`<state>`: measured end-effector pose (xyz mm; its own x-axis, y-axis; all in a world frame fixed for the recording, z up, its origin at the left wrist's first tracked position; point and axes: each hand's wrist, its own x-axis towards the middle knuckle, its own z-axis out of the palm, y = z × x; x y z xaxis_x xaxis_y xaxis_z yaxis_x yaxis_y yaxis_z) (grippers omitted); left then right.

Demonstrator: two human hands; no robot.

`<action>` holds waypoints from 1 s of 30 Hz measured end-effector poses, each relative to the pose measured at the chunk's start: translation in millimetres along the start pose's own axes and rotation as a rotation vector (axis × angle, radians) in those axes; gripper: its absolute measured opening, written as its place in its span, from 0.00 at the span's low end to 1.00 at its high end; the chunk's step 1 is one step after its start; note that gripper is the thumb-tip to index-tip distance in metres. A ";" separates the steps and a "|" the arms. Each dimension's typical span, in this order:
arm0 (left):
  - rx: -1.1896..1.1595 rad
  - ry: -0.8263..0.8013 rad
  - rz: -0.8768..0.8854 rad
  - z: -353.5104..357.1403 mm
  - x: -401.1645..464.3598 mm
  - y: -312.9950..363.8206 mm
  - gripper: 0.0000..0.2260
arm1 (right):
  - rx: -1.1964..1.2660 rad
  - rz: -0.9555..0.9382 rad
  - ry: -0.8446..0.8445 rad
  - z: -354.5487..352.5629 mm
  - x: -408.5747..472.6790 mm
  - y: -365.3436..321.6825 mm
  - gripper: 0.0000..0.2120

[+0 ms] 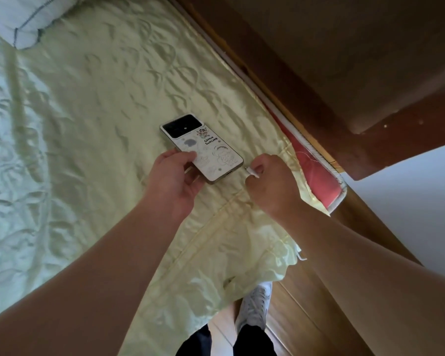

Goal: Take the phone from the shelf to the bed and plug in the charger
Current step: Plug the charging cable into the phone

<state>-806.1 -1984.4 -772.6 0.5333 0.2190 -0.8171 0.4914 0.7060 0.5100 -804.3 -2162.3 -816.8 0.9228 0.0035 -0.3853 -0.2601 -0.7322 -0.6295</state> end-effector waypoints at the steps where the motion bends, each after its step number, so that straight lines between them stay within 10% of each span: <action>1: -0.002 -0.002 -0.002 0.5 1.0 0.6 0.13 | -0.035 -0.013 -0.006 1.0 -0.1 -0.5 0.12; 7: 0.005 -0.020 0.001 3.4 4.2 5.4 0.14 | -0.070 -0.031 -0.006 5.7 0.3 -6.0 0.03; 16: 0.068 -0.102 0.012 -0.5 -3.4 13.2 0.17 | 0.557 0.427 -0.179 -13.1 -18.8 -28.8 0.09; 30: 0.005 -0.189 0.128 4.5 -20.9 21.7 0.14 | 0.997 0.531 -0.339 -57.4 -45.5 -64.7 0.09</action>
<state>-803.5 -1976.7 -743.2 0.7108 0.1767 -0.6809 0.4143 0.6771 0.6082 -813.2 -2154.2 -719.8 0.5481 0.1494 -0.8229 -0.8348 0.1594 -0.5270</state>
